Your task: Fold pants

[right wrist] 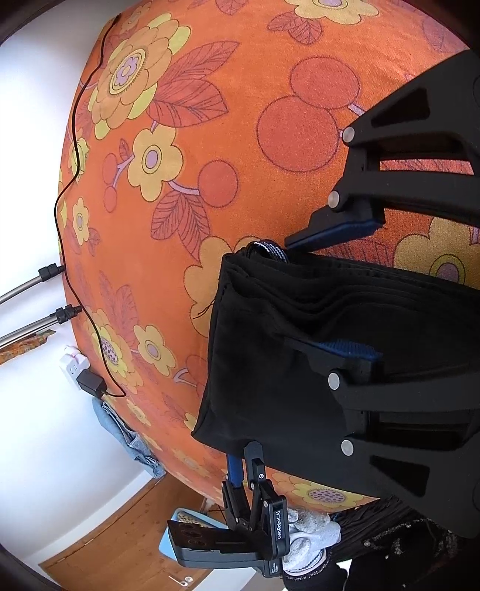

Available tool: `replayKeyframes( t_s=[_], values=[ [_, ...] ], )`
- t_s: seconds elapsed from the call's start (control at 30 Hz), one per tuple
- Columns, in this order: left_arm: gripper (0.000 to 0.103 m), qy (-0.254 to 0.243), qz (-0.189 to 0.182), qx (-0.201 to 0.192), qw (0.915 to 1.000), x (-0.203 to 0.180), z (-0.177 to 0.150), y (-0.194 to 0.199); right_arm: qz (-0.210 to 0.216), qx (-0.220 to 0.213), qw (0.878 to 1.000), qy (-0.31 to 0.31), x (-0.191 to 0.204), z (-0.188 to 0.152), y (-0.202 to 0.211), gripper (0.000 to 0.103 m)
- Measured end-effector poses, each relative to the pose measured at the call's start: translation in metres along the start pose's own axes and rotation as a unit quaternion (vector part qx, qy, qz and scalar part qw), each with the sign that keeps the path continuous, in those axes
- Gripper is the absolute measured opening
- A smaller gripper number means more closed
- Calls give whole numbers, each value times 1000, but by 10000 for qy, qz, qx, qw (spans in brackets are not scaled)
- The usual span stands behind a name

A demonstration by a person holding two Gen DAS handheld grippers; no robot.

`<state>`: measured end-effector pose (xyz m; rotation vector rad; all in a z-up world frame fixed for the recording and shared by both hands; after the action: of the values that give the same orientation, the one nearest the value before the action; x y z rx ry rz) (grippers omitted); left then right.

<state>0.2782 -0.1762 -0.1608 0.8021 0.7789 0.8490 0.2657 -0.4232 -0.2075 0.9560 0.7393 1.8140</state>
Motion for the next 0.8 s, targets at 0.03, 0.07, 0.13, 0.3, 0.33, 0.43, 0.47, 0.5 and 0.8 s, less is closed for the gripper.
replayKeyframes(
  t_s=[0.03,0.07,0.13,0.3,0.33,0.43,0.47,0.5,0.8],
  values=[
    [44,4,9,-3,10000,0,0,0,18,24,10000,-12,-1,1,0,46],
    [44,-8,13,-5,10000,0,0,0,38,54,10000,-25,-1,1,0,46],
    [43,-44,36,-9,10000,-1,0,0,62,103,9999,-27,-2,3,-1,46],
    [42,-78,43,-35,10000,-1,-1,1,56,210,9998,20,-2,4,-2,47],
    [42,-46,22,-43,10000,0,-1,1,38,222,9997,30,-1,5,-3,47],
    [37,-13,10,-64,10000,2,0,1,18,253,9997,41,-1,5,-2,47],
    [35,-5,3,-63,10000,2,0,1,25,269,9996,36,-1,5,-2,47],
    [33,-7,5,-59,10000,3,0,1,30,278,9996,28,-2,6,-2,47],
    [8,71,26,-152,9999,3,2,-1,-229,164,9995,117,4,5,-4,31]
  ],
)
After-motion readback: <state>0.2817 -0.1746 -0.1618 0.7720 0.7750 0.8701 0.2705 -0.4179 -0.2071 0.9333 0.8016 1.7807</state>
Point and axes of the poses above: each gripper's, at about its wrist camera, not at the fingertips, and y roughly against the way its jaws point, x to its left, z to its top, the point moved 3 cm from there along -y, roughly the way its jaws point, and after that the axes turned 3 degrees about y, right-handed, at the moved point
